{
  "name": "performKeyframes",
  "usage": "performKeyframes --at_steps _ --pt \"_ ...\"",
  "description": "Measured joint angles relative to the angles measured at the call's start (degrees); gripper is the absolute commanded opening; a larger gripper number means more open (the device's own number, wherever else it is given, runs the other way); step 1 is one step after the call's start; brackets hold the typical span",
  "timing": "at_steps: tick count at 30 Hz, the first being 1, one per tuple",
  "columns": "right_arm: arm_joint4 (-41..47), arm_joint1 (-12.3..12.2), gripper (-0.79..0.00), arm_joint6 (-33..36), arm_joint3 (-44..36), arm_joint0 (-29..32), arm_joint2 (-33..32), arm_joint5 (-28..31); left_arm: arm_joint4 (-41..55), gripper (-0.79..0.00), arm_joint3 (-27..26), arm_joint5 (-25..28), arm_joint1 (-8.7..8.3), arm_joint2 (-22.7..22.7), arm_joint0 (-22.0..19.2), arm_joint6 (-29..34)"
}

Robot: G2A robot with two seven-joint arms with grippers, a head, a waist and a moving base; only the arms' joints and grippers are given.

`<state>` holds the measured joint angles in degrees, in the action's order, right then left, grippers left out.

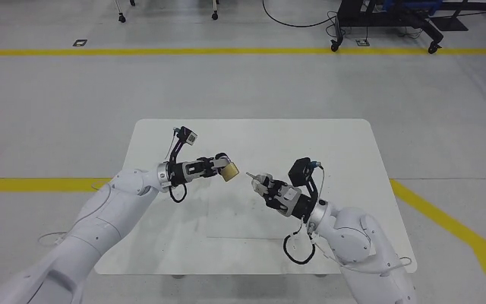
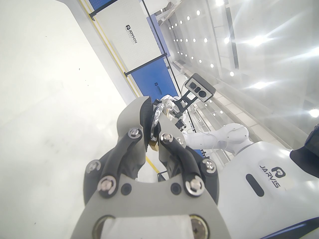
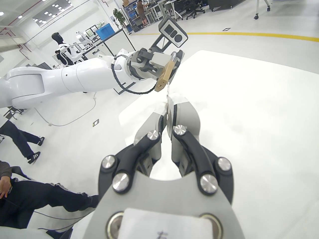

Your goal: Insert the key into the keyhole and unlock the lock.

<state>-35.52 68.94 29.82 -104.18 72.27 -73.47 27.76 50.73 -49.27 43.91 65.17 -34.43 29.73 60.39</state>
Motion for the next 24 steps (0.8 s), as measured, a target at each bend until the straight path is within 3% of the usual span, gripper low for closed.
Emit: performKeyframes --at_steps 6,10,17,24 --pt "-1.0 -0.1 -0.785 -0.4 -0.4 0.1 -0.3 -0.5 0.0 -0.785 0.0 0.0 0.00 0.0 0.0 0.0" --pt "-10.1 -0.6 -0.785 -1.8 -2.4 1.0 -1.3 1.4 1.6 -0.785 -1.1 -1.8 0.07 -0.2 0.9 -0.3" --pt "-29.7 -1.9 -0.785 -3.4 -7.5 1.9 -3.7 5.5 4.4 -0.785 -0.2 -26.1 -0.01 -1.4 -0.6 8.1" --pt "-52.4 -2.7 -0.785 -9.5 -11.5 3.7 -0.2 8.4 4.1 -0.785 1.9 -42.2 1.63 0.1 -2.5 10.8"
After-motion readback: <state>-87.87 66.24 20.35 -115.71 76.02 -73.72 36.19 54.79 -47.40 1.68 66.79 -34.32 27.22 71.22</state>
